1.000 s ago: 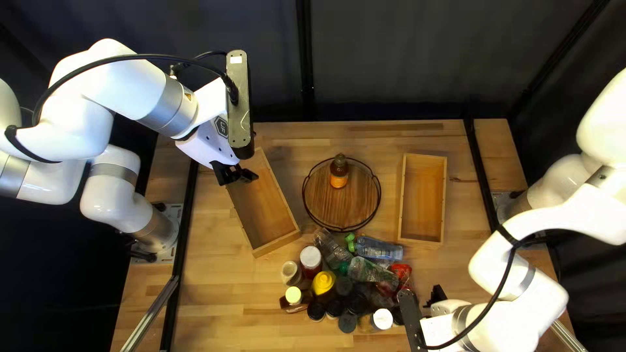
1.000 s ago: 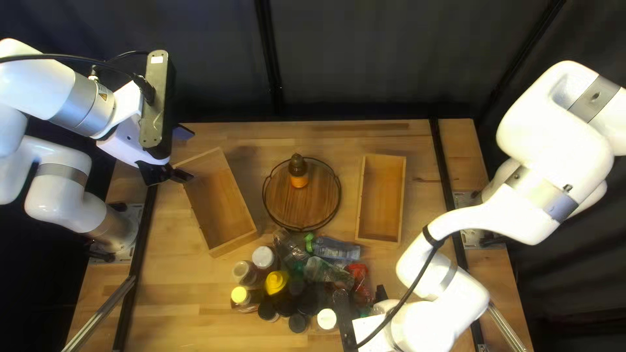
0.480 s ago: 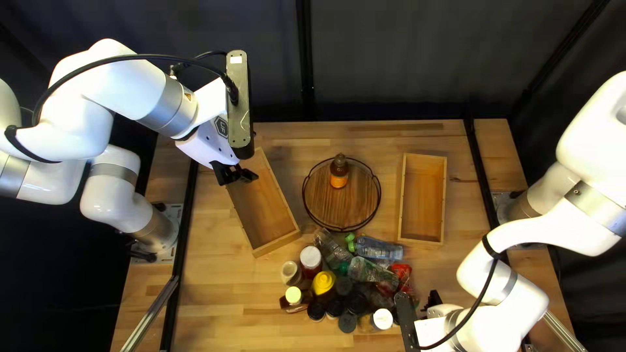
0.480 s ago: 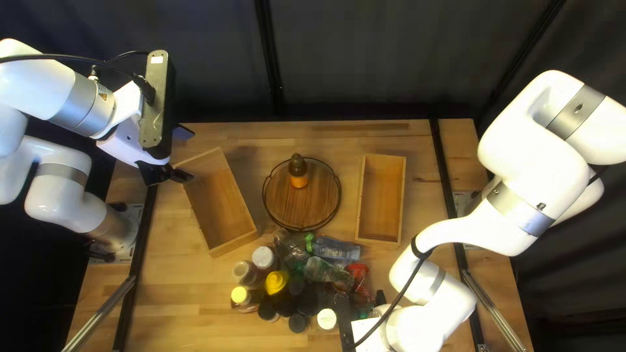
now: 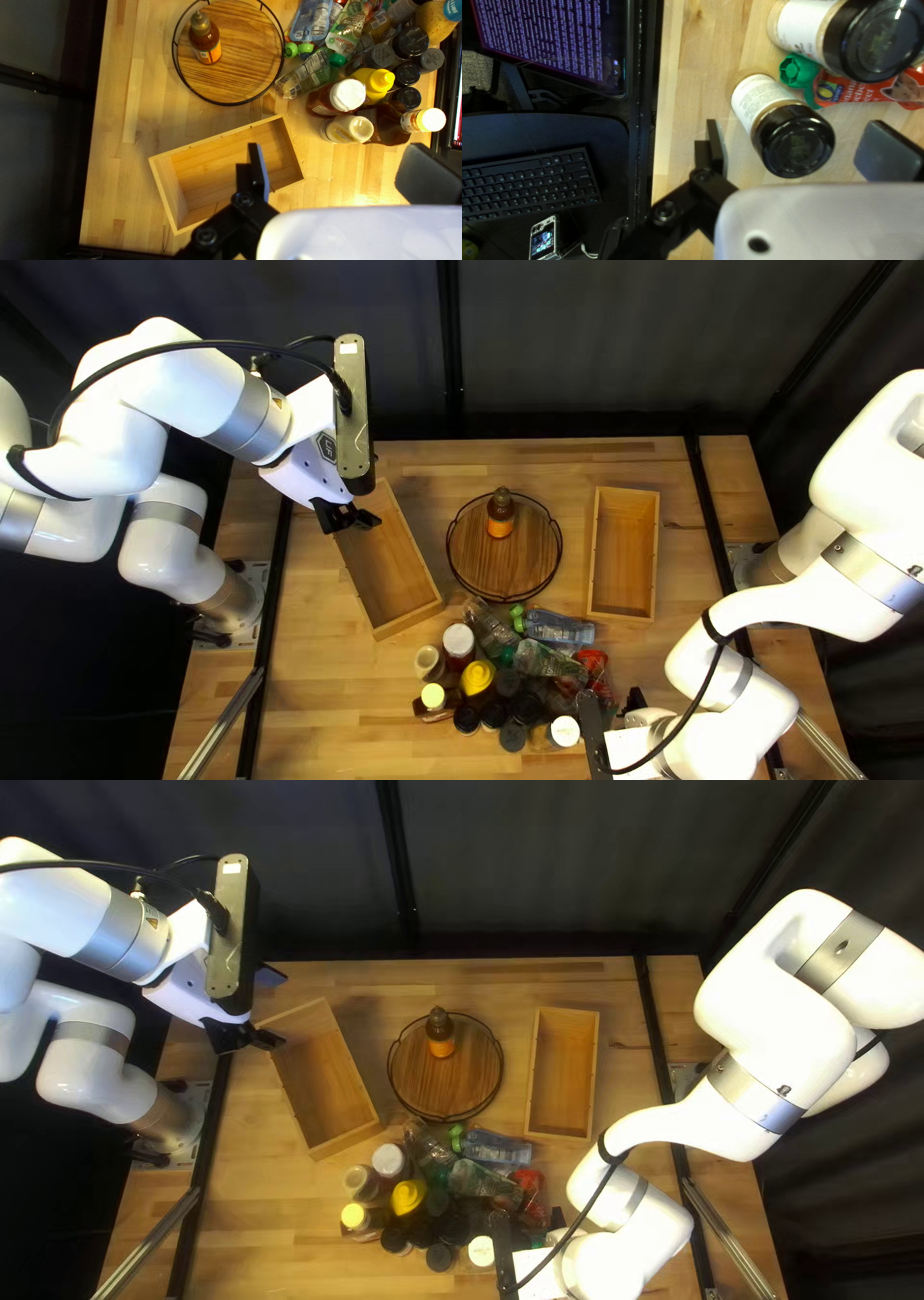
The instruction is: Separate condiments, baby food and spices and place it in 3 different racks/containers
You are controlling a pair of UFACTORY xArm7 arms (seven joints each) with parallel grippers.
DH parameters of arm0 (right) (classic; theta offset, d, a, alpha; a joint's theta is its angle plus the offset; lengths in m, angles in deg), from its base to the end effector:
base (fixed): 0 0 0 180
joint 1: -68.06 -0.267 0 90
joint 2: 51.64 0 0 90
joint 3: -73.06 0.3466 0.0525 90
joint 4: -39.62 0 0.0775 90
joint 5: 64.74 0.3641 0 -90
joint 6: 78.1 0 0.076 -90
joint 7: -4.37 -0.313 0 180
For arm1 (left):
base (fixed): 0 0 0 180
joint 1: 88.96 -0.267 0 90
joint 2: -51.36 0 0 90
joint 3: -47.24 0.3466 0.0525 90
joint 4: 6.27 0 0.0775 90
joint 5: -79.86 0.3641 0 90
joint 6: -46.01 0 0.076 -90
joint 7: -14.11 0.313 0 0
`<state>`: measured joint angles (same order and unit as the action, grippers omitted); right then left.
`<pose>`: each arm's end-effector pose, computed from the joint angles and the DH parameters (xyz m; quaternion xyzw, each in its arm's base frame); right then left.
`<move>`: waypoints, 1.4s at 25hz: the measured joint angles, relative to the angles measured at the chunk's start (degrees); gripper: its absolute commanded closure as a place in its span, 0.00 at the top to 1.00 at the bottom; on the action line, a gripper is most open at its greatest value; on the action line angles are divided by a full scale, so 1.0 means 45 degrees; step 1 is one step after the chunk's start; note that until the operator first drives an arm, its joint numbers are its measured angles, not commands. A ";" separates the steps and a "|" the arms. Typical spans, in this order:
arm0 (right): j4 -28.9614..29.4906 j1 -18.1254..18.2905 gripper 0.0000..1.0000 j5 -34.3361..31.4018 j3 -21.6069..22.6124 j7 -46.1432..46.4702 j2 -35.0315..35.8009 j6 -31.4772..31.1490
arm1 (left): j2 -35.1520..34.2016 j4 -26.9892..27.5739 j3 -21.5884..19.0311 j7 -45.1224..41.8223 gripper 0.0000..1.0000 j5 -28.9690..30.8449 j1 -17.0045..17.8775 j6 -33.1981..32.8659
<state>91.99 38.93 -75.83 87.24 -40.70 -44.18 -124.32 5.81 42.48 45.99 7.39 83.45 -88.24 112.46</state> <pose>0.3695 0.3089 0.0892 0.9972 0.0513 0.0311 0.0441 0.3602 0.0038 0.4112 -0.9692 -0.0363 -0.2426 0.0209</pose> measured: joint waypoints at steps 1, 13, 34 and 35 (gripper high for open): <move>-0.0008 -0.0002 0.01 0.0005 0.0000 -0.0034 -0.0029 -0.0027 | 0.0000 0.0000 0.0000 0.0000 1.00 0.0000 0.0000 0.0000; 0.0638 0.0240 0.01 0.0926 -0.0339 0.1770 -0.2445 -0.3114 | 0.0000 0.0000 0.0000 0.0000 1.00 0.0000 0.0000 0.0000; -0.4282 0.3414 0.01 -0.1259 -0.5245 0.6524 -0.8608 -0.3692 | 0.0000 0.0000 0.0000 0.0000 1.00 0.0000 0.0000 0.0000; -0.4418 0.3526 0.02 -0.1351 -0.5404 0.6583 -0.8515 -0.3432 | 0.0000 0.0000 0.0000 0.0000 1.00 0.0000 0.0000 0.0000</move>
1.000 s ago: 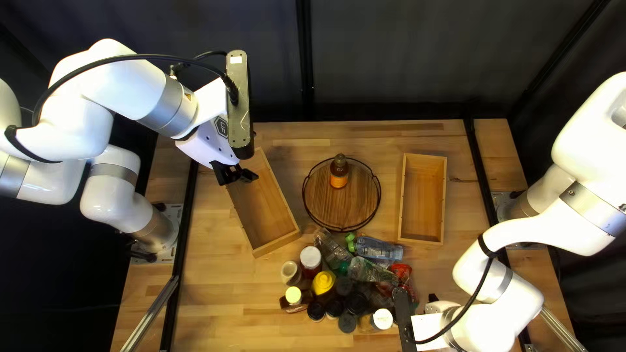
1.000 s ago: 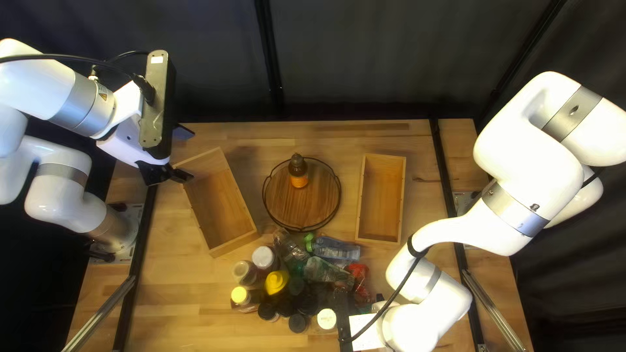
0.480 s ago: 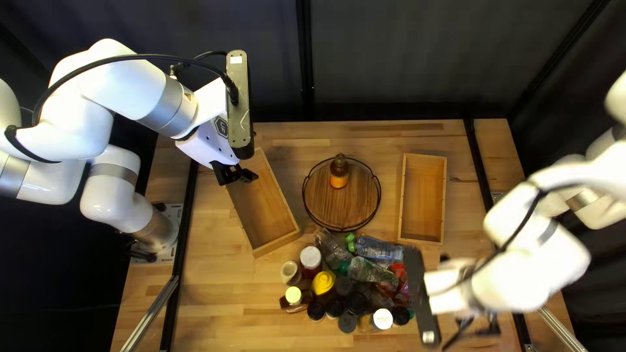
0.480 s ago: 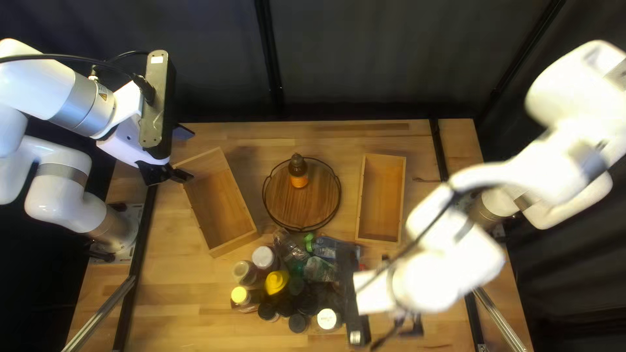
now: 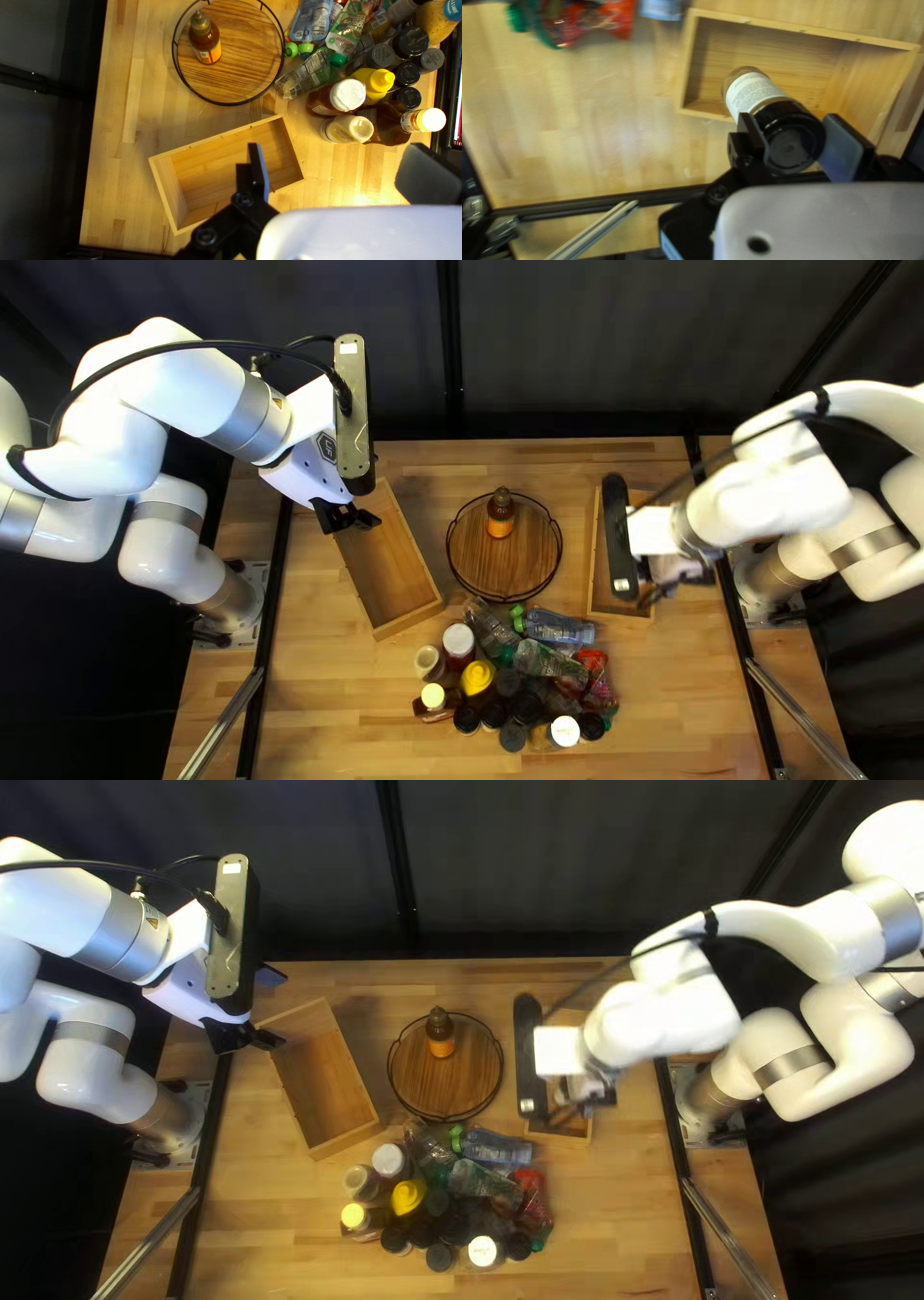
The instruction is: Separate condiments, baby food and spices and place it in 3 different racks/containers
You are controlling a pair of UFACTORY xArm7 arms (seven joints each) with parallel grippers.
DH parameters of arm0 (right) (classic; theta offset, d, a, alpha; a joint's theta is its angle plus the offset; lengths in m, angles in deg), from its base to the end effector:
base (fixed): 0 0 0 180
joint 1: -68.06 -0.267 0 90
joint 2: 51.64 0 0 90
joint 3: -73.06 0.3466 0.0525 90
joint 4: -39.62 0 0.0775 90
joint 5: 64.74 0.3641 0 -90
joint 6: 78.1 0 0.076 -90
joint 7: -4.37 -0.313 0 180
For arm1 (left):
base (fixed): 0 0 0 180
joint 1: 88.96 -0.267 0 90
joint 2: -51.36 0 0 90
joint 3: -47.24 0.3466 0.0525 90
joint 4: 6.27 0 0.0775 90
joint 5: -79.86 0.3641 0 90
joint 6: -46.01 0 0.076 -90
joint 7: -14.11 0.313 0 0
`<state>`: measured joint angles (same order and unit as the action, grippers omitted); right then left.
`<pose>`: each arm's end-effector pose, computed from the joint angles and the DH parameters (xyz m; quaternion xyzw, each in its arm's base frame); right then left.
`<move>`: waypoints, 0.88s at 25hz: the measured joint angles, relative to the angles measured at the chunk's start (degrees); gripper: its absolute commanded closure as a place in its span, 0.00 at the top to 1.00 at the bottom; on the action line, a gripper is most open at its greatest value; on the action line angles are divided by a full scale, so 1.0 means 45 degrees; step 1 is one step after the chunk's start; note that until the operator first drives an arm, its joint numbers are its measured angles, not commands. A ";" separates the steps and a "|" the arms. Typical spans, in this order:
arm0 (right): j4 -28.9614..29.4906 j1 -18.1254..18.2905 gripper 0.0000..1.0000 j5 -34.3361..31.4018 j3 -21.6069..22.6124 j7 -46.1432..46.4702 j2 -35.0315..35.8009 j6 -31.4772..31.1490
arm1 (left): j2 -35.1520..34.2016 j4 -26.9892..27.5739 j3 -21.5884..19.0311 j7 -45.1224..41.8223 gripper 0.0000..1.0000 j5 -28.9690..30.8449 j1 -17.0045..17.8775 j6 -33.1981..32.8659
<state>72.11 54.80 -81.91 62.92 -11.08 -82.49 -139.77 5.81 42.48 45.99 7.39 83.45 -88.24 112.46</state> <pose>0.3209 -0.0386 0.1880 0.9957 -0.0261 0.0291 0.0836 0.3602 0.0038 0.4112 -0.9692 -0.0363 -0.2426 0.0209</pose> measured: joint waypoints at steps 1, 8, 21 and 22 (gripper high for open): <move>-0.0150 0.0119 0.02 -0.0094 -0.0156 0.0043 0.0103 0.0259 | 0.0000 0.0000 0.0000 0.0000 1.00 0.0000 0.0000 0.0000; -0.1139 0.0809 0.03 -0.0653 -0.0816 -0.0039 0.0506 0.1491 | 0.0000 0.0000 0.0000 0.0000 1.00 0.0000 0.0000 0.0000; -0.1712 0.1230 0.29 -0.0674 -0.2119 0.0759 0.1980 0.3813 | 0.0000 0.0000 0.0000 0.0000 1.00 0.0000 0.0000 0.0000; -0.1683 0.1213 0.32 -0.0620 -0.2176 0.0823 0.2083 0.3890 | 0.0000 0.0000 0.0000 0.0000 1.00 0.0000 0.0000 0.0000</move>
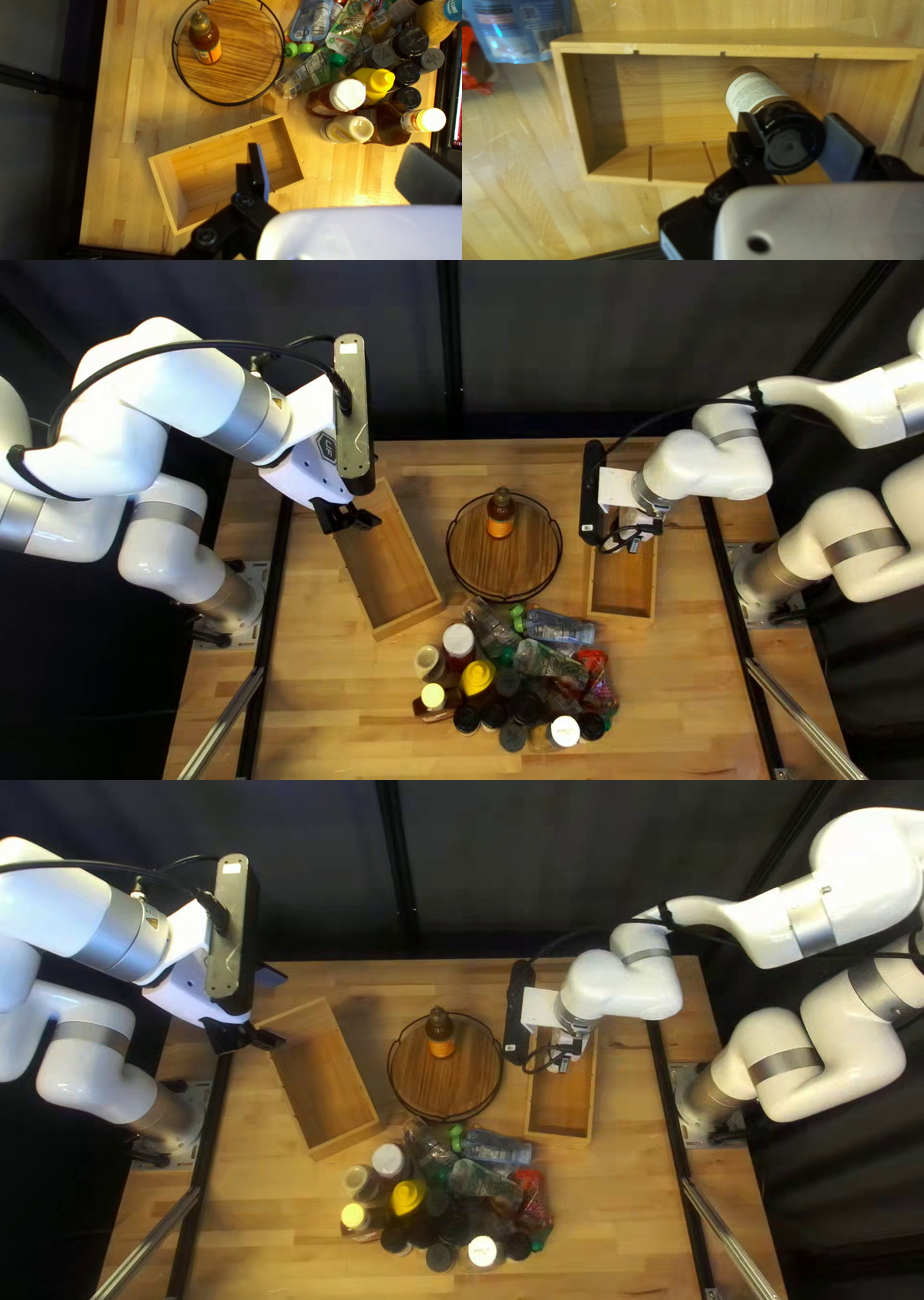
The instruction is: Separate condiments, baby food and spices and place it in 3 different racks/containers
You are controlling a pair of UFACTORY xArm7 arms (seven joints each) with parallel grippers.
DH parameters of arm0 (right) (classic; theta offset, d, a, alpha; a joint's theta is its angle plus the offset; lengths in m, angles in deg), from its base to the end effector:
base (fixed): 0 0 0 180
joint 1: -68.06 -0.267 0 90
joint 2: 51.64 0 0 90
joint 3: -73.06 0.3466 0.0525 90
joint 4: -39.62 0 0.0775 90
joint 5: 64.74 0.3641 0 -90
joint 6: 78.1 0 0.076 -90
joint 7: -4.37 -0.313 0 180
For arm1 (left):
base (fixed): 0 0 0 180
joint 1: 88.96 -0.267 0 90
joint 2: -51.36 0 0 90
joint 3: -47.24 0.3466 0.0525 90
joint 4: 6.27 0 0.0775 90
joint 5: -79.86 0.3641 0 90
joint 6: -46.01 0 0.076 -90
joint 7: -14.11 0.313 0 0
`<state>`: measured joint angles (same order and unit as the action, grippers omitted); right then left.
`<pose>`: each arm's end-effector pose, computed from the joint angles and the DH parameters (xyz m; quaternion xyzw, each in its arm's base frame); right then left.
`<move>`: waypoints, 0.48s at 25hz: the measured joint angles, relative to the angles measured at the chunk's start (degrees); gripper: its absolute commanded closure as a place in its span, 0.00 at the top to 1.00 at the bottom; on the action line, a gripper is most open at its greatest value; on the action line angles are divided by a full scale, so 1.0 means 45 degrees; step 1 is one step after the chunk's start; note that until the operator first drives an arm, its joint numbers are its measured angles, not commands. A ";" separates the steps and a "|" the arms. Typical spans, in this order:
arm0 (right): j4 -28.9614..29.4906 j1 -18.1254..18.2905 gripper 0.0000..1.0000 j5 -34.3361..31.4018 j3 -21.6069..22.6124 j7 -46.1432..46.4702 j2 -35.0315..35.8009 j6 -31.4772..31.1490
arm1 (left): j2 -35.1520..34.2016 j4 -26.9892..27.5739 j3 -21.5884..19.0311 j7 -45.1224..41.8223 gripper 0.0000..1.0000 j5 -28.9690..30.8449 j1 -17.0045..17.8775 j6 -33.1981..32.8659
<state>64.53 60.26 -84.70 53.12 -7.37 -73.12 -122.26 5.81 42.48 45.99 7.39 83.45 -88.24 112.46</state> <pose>0.3181 -0.0967 0.0985 0.9953 -0.0740 0.0172 0.0599 0.3602 0.0038 0.4112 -0.9692 -0.0363 -0.2426 0.0209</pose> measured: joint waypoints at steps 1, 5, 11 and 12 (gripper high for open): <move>0.0033 -0.0018 0.40 0.0050 -0.0043 0.0053 0.0086 0.0051 | 0.0000 0.0000 0.0000 0.0000 1.00 0.0000 0.0000 0.0000; 0.0116 -0.0091 0.93 0.0200 -0.0101 0.0142 0.0244 0.0056 | 0.0000 0.0000 0.0000 0.0000 1.00 0.0000 0.0000 0.0000; 0.0593 -0.0492 1.00 0.0529 0.0736 -0.0448 -0.0620 -0.1571 | 0.0000 0.0000 0.0000 0.0000 1.00 0.0000 0.0000 0.0000; 0.0787 -0.0652 1.00 0.0644 0.1033 -0.0652 -0.0812 -0.1999 | 0.0000 0.0000 0.0000 0.0000 1.00 0.0000 0.0000 0.0000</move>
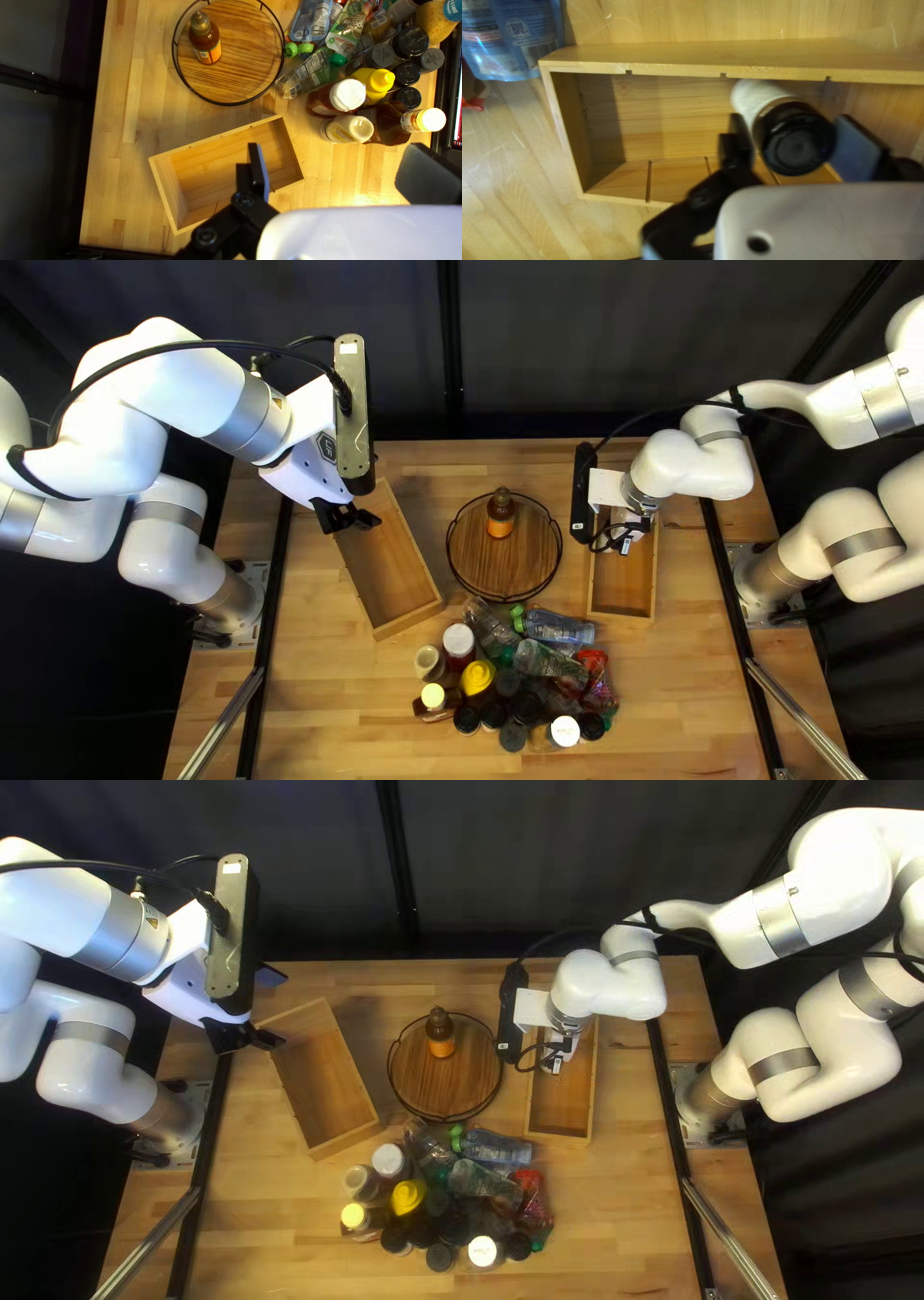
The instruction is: Separate condiments, baby food and spices and place it in 3 different racks/containers
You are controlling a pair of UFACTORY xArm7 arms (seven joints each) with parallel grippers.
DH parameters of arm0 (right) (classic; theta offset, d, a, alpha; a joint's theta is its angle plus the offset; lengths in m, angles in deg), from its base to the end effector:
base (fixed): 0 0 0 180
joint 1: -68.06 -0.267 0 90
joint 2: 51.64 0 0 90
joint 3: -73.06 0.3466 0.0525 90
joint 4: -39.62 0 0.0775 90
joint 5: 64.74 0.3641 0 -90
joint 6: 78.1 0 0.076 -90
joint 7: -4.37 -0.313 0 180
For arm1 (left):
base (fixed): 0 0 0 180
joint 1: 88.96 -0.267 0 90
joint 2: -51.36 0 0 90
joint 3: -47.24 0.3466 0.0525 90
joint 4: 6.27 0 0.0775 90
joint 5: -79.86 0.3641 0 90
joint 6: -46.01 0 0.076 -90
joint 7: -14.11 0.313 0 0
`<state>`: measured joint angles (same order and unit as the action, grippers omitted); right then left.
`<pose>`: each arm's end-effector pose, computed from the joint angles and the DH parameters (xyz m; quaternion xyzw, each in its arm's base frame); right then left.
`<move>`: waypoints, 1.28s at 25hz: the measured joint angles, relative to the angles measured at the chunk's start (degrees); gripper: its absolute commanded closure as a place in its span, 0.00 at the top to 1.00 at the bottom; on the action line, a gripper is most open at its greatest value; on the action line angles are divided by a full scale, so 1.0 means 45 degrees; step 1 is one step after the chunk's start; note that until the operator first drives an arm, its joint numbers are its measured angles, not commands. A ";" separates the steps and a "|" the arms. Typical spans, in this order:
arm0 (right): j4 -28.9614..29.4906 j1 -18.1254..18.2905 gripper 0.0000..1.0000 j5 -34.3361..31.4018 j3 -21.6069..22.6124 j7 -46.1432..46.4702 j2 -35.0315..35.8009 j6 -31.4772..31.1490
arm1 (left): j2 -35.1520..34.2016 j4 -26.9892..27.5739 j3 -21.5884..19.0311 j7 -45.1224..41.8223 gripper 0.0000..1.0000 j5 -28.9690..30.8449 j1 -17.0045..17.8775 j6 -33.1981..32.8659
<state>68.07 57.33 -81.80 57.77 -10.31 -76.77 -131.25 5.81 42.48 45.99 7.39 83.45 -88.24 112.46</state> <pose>0.3183 -0.0632 0.1338 0.9958 -0.0660 0.0082 0.0623 0.3602 0.0038 0.4112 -0.9692 -0.0363 -0.2426 0.0209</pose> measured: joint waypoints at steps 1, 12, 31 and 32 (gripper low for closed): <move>0.0282 -0.0242 1.00 0.0172 0.0415 -0.0287 -0.0214 -0.0510 | 0.0000 0.0000 0.0000 0.0000 1.00 0.0000 0.0000 0.0000; 0.3266 -0.2995 1.00 0.1551 0.3822 -0.2680 0.1853 -0.0092 | 0.0000 0.0000 0.0000 0.0000 1.00 0.0000 0.0000 0.0000; 0.4624 -0.4190 1.00 -0.0266 0.5310 -0.6040 0.6468 0.3536 | 0.0000 0.0000 0.0000 0.0000 1.00 0.0000 0.0000 0.0000; 0.4573 -0.4181 1.00 -0.0302 0.5289 -0.6119 0.6550 0.3657 | 0.0000 0.0000 0.0000 0.0000 1.00 0.0000 0.0000 0.0000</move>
<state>88.65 38.51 -83.16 81.57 -37.84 -47.30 -114.80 5.81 42.48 45.99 7.39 83.45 -88.24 112.46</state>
